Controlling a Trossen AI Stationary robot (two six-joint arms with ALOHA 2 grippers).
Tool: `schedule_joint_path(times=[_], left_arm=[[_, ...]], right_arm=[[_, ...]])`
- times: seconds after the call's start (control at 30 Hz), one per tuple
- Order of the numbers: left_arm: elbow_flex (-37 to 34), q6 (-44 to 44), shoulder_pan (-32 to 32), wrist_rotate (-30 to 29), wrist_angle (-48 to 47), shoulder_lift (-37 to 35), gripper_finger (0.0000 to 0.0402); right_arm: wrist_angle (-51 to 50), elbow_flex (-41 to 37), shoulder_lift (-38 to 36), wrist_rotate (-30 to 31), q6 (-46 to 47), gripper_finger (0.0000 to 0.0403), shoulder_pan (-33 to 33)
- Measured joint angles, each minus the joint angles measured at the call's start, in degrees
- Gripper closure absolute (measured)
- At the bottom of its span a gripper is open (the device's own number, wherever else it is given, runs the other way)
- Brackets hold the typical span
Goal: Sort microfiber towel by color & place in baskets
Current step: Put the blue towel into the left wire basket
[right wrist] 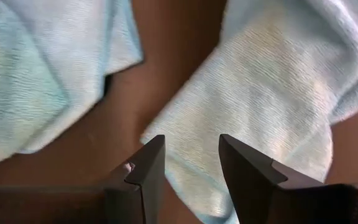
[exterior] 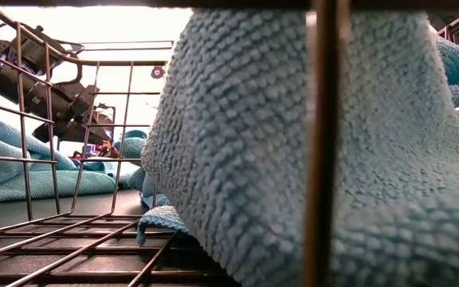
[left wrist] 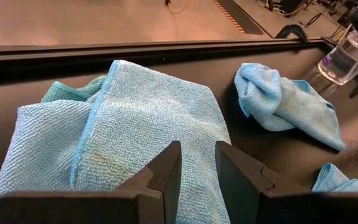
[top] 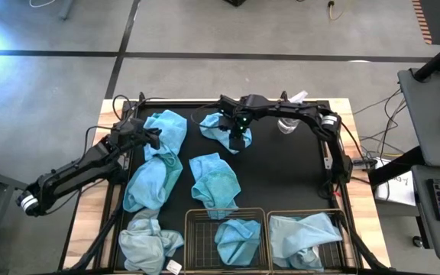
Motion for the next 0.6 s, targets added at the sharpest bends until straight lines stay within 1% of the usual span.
schedule_joint_path(times=[0.2,0.4,0.6], left_arm=[[-0.2,0.2,0.0,0.0,0.0,0.0,0.0318],[-2.1,0.2,0.0,0.0,0.5,0.0,0.0318],[-3.5,-0.1,0.0,0.0,1.7,0.0,0.0318]], right_arm=[[-0.1,-0.3,-0.1,0.4,0.2,0.0263,0.9],[0.1,-0.3,-0.1,0.7,0.7,0.0262,1.5],[2.0,-0.3,-0.5,7.9,-0.1,0.0262,1.3]])
